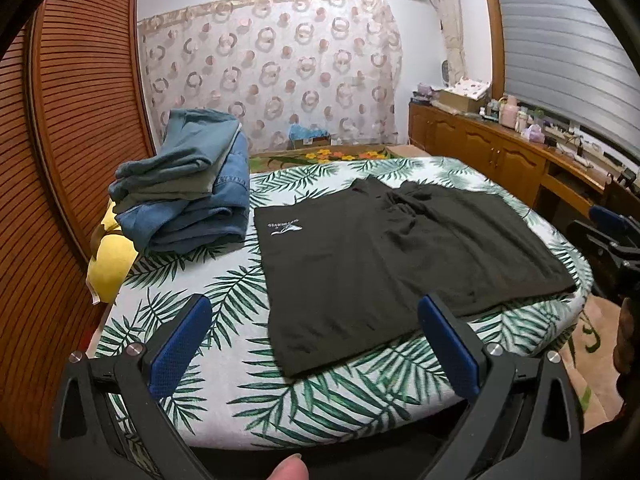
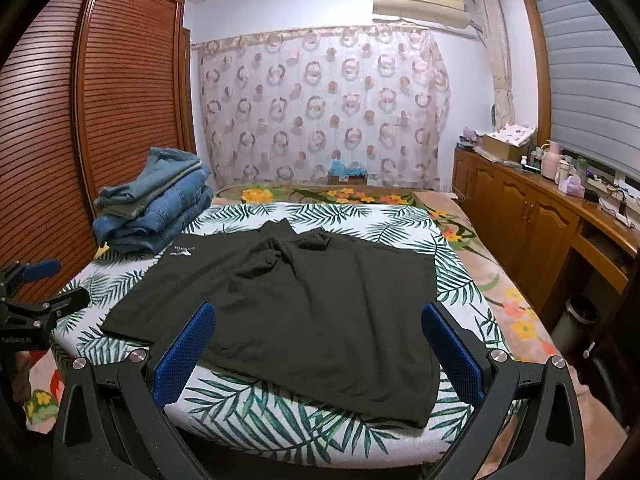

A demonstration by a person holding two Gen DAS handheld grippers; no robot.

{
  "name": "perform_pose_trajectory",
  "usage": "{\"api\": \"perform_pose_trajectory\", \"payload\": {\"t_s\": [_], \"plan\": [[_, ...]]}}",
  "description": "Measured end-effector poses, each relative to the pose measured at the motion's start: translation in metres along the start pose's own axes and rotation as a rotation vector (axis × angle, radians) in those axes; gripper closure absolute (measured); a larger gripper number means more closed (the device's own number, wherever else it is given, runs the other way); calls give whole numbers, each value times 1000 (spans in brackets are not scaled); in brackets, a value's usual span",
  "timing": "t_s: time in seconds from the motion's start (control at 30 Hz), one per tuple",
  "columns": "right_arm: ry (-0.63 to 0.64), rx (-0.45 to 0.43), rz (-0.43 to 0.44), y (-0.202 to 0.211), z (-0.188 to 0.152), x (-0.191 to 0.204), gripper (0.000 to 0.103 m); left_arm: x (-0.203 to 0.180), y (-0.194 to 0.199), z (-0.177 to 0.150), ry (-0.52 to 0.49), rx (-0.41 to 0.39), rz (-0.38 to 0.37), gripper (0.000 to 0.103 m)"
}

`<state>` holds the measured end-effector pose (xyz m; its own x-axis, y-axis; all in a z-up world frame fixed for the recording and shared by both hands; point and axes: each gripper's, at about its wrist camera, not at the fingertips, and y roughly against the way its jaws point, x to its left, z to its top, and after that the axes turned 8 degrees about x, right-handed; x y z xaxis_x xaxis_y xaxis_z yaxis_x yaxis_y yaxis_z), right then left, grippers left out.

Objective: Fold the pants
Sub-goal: 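Move the left tool to the black garment's edge and close on it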

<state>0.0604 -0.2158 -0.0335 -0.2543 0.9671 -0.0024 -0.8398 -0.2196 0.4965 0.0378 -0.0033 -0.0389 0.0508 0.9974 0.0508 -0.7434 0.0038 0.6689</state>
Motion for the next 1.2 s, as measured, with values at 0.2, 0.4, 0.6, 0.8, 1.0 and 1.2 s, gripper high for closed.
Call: {"api": "perform_pose_trajectory", "payload": {"t_s": [0.2, 0.4, 0.6, 0.8, 1.0, 1.2], "plan": [[-1, 41, 4, -11, 0, -7, 0, 11, -25, -2, 10, 59, -5, 0], [4, 79, -16, -19, -3, -10, 0, 28, -48, -12, 43, 124, -22, 0], [14, 151, -13, -28, -6, -11, 0, 45, -62, -16, 64, 181, -16, 0], [9, 168, -27, -19, -8, -8, 0, 57, -73, -22, 84, 244, -23, 0], [17, 177, -36, -9, -13, -1, 0, 62, -71, -27, 75, 267, -72, 0], [26, 185, -41, -13, -16, 2, 0, 61, -63, -24, 66, 240, -128, 20]]}}
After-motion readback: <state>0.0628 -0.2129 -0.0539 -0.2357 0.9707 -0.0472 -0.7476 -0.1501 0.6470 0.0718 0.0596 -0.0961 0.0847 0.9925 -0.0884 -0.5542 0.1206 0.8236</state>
